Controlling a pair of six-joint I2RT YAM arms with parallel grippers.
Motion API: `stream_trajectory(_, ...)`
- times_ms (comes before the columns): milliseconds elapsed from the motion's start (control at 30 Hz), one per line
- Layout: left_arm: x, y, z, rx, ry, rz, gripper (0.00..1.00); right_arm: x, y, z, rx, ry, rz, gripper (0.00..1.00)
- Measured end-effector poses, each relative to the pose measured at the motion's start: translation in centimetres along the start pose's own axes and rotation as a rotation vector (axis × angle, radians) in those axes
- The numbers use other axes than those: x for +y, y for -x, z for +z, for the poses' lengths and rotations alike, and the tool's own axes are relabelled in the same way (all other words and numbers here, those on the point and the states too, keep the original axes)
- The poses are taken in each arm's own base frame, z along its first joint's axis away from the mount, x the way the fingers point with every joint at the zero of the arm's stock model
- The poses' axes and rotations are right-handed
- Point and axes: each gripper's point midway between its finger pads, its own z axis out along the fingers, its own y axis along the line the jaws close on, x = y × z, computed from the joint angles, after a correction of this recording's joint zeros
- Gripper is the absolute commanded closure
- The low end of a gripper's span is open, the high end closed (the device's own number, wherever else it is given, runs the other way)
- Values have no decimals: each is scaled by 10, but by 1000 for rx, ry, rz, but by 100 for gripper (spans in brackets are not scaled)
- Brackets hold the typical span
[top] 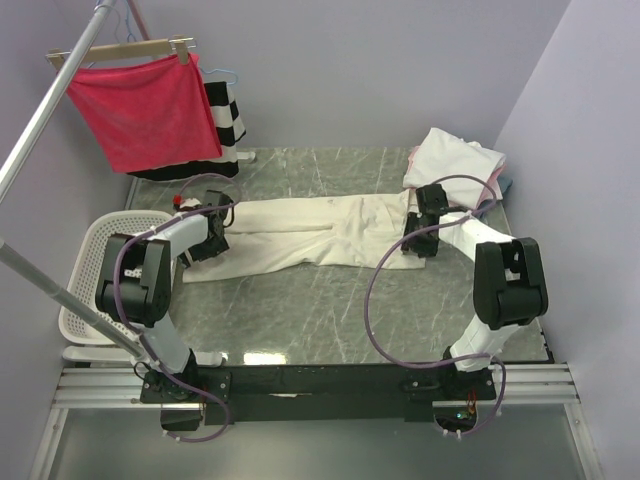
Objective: Fold and stack the t-shirts
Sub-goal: Fold the tshirt
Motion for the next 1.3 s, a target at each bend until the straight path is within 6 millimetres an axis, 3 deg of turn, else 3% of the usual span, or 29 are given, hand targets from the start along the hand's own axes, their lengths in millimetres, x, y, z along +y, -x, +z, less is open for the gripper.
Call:
stream_trajectory(100,-2,1,1,1,-9,-6,25,-1,-8,4,25,3,0,71)
stream_trajectory(133,-3,1,1,1,-12,-7,35,-2,-11,5,32,3,-1,89)
stream_trajectory(167,-4,1,1,2,-16,-8,42,-3,-13,5,38,1,2,97)
stream_trajectory(200,-5,1,2,1,-20,-9,49,-5,-16,6,44,-2,2,100)
stream_trajectory(233,-5,1,3,2,-20,-9,66,-6,-18,7,48,-6,5,100)
stream_trajectory(367,-5,-1,5,12,-25,14,99,-14,-20,3,29,-40,29,100)
stream_trajectory(633,3,-4,7,18,13,47,99,-49,-9,-25,-69,-198,68,100)
stream_trajectory(767,6,-3,10,11,31,52,99,-62,-13,-29,-59,-262,76,100)
stream_trajectory(867,6,-3,10,9,33,55,88,-65,-17,-30,-45,-279,78,100)
stream_trajectory(900,6,-3,10,9,32,59,89,-65,-18,-29,-42,-280,78,100)
stream_trajectory(933,6,-3,10,8,31,63,99,-65,-18,-29,-41,-280,78,100)
stream_trajectory(1233,8,-2,13,-3,59,81,99,-70,-20,-30,-37,-306,103,100)
stream_trajectory(1267,9,-1,13,-7,70,82,99,-71,-21,-31,-36,-310,105,95)
stream_trajectory(1300,10,-1,13,-10,81,78,94,-72,-21,-31,-33,-314,108,75)
